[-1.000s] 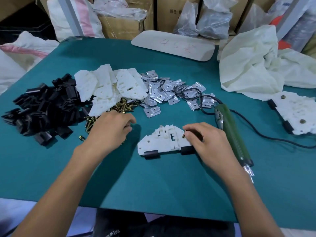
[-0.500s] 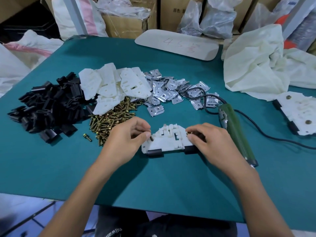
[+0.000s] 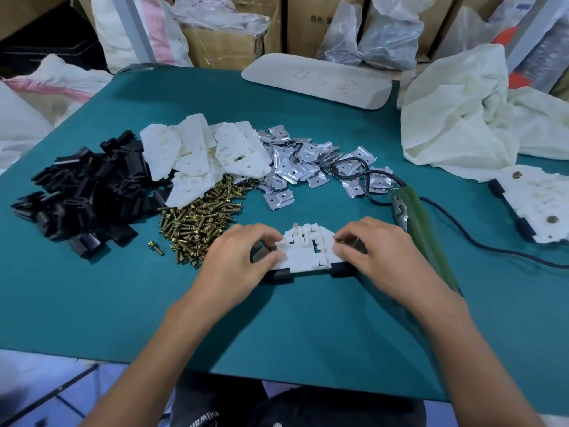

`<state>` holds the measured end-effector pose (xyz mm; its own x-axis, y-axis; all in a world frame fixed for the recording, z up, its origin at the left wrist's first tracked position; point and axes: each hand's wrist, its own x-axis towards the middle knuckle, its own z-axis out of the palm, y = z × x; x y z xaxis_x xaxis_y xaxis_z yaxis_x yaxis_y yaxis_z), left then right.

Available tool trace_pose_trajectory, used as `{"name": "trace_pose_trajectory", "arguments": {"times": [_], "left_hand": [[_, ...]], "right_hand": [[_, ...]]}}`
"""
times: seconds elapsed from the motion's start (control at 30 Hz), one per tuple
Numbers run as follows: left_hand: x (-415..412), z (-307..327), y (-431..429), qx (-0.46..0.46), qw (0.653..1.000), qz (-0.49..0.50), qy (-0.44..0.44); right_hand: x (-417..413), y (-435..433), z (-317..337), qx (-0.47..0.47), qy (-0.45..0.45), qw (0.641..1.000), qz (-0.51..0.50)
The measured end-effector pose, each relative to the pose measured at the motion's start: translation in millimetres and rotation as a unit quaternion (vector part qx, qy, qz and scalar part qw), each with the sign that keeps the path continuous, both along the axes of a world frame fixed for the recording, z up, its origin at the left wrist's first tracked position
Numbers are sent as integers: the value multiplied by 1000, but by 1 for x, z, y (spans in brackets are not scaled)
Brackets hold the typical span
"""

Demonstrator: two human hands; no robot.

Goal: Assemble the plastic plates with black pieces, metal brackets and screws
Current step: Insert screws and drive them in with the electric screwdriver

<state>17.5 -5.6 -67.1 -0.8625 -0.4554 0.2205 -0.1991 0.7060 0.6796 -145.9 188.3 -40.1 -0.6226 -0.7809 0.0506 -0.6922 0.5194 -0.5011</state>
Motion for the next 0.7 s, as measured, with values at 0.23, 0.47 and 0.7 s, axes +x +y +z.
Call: {"name": "trace_pose_trajectory", "arguments": {"times": [0.23, 0.47, 0.7], "left_hand": [[2, 2, -9, 25, 998, -47, -18], [1, 0, -5, 49, 999, -8, -5], [3, 0, -9, 48, 996, -54, -48]], "right_hand": [[-2, 0, 2, 17, 6, 1000, 9], [-7, 7, 14, 14, 21, 999, -25], [-29, 65, 27, 42, 12, 971, -235]]}}
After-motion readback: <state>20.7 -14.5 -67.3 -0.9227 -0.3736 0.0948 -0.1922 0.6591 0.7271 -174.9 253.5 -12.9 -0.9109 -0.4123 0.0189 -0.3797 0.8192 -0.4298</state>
